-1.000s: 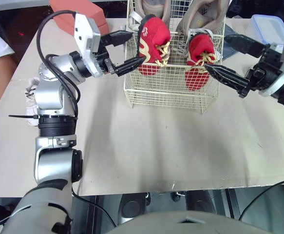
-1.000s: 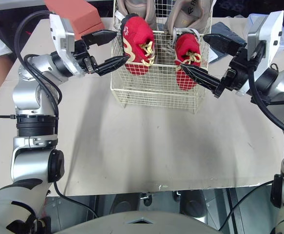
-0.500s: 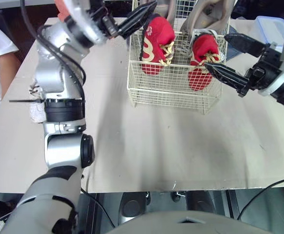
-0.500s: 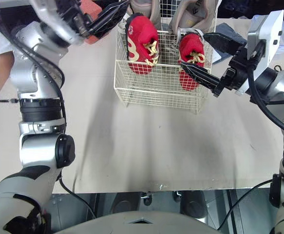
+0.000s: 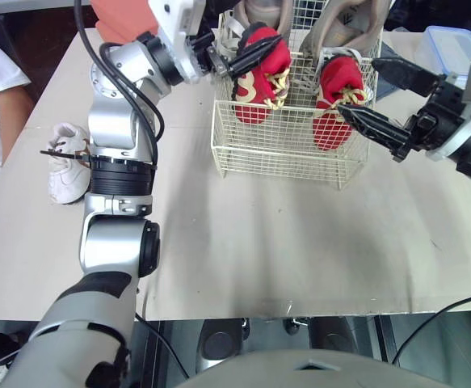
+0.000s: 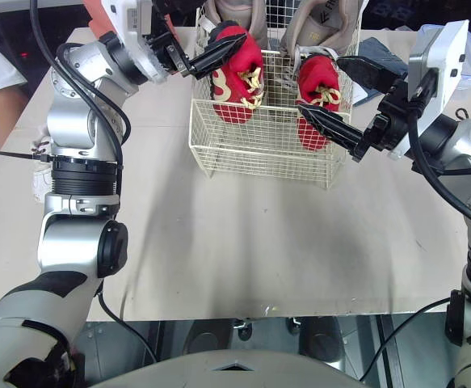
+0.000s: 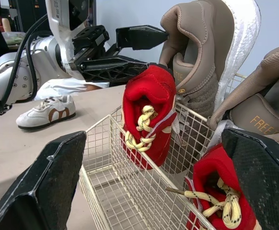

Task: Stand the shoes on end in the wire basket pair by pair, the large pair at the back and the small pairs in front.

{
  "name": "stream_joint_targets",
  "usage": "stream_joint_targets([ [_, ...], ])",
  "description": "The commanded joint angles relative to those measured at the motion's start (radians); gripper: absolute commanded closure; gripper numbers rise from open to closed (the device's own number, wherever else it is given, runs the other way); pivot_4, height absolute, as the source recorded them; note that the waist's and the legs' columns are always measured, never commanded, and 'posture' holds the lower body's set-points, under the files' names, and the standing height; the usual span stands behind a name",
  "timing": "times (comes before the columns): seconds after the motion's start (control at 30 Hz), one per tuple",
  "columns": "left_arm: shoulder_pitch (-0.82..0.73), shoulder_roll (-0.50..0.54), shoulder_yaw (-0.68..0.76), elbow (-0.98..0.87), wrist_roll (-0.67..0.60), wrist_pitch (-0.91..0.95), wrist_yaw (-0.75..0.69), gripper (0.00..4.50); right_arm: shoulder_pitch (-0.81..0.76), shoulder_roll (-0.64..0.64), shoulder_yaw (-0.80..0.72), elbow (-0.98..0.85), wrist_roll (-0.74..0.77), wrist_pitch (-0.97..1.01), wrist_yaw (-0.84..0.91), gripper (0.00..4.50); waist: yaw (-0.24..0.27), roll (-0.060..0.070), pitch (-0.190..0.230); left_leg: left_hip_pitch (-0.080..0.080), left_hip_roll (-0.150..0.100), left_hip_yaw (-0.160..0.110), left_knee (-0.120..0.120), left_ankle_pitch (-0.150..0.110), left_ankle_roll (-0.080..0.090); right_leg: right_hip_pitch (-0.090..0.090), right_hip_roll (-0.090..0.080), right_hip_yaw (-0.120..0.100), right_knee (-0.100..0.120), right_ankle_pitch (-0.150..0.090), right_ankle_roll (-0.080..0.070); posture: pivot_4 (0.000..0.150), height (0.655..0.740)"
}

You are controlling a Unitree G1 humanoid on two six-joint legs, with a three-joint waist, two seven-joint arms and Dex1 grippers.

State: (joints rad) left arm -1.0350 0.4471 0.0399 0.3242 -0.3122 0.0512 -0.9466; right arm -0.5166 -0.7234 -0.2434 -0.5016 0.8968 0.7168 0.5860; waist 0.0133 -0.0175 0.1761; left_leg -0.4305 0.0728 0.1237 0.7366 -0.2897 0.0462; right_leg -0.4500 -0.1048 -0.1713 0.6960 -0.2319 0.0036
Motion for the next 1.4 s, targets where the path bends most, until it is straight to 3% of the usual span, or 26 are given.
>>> stream_joint_targets([
  [0.03, 0.012, 0.058, -0.021, -0.045, 0.070, -0.024, 0.008, 0.01, -0.014, 0.001, -0.014, -0.018, 0.003, -0.021, 0.004, 0.00, 0.000, 0.000, 0.000, 0.000, 0.000, 0.000, 0.000, 0.000, 0.000, 0.000, 0.000, 0.000, 0.000, 0.000, 0.000, 0.150, 0.6860],
  [0.27, 0.105, 0.156, -0.084, -0.135, 0.141, 0.070, -0.002, 0.01, -0.019, 0.002, -0.011, -0.014, 0.004, -0.019, 0.011, 0.00, -0.001, 0.000, 0.000, 0.002, 0.001, 0.001, 0.000, 0.000, 0.000, 0.000, 0.000, 0.001, 0.001, 0.000, 0.000, 0.150, 0.6860],
  [0.47, 0.114, 0.173, -0.084, -0.128, 0.190, 0.107, 0.054, 0.01, -0.030, 0.007, 0.001, -0.004, -0.002, -0.021, 0.019, 0.00, 0.002, 0.000, 0.000, 0.000, 0.001, -0.001, 0.002, 0.000, 0.000, 0.001, 0.000, 0.000, 0.001, 0.000, 0.000, 0.150, 0.6860],
  [0.63, 0.090, 0.094, 0.022, -0.170, 0.060, 0.121, 0.104, 0.01, -0.036, 0.006, 0.002, 0.003, -0.004, -0.021, 0.025, 0.00, 0.002, 0.000, 0.000, -0.001, 0.001, -0.001, 0.002, 0.000, 0.000, 0.000, 0.000, 0.000, 0.001, 0.000, 0.000, 0.150, 0.6860],
  [0.83, 0.083, 0.095, 0.102, -0.189, -0.011, 0.088, 0.111, 0.01, -0.034, 0.007, 0.002, 0.001, -0.004, -0.017, 0.025, 0.00, 0.000, 0.000, 0.000, -0.001, 0.001, -0.001, 0.002, 0.000, 0.000, 0.000, 0.000, -0.001, 0.001, 0.000, 0.000, 0.150, 0.6860],
  [1.07, 0.117, 0.140, 0.091, -0.181, -0.009, 0.082, 0.077, 0.01, -0.038, 0.010, 0.005, 0.007, -0.007, -0.020, 0.026, 0.00, 0.001, 0.000, 0.000, 0.000, 0.000, -0.001, 0.002, 0.000, 0.000, 0.000, 0.000, -0.001, 0.001, 0.000, 0.000, 0.150, 0.6860],
  [1.4, 0.107, 0.023, 0.049, -0.289, -0.200, 0.116, -0.057, 0.01, -0.040, 0.015, 0.009, 0.012, -0.015, -0.025, 0.028, 0.00, 0.000, 0.000, 0.000, -0.001, 0.000, -0.001, 0.002, 0.000, 0.000, 0.000, 0.000, -0.001, 0.000, 0.000, 0.000, 0.150, 0.6860],
])
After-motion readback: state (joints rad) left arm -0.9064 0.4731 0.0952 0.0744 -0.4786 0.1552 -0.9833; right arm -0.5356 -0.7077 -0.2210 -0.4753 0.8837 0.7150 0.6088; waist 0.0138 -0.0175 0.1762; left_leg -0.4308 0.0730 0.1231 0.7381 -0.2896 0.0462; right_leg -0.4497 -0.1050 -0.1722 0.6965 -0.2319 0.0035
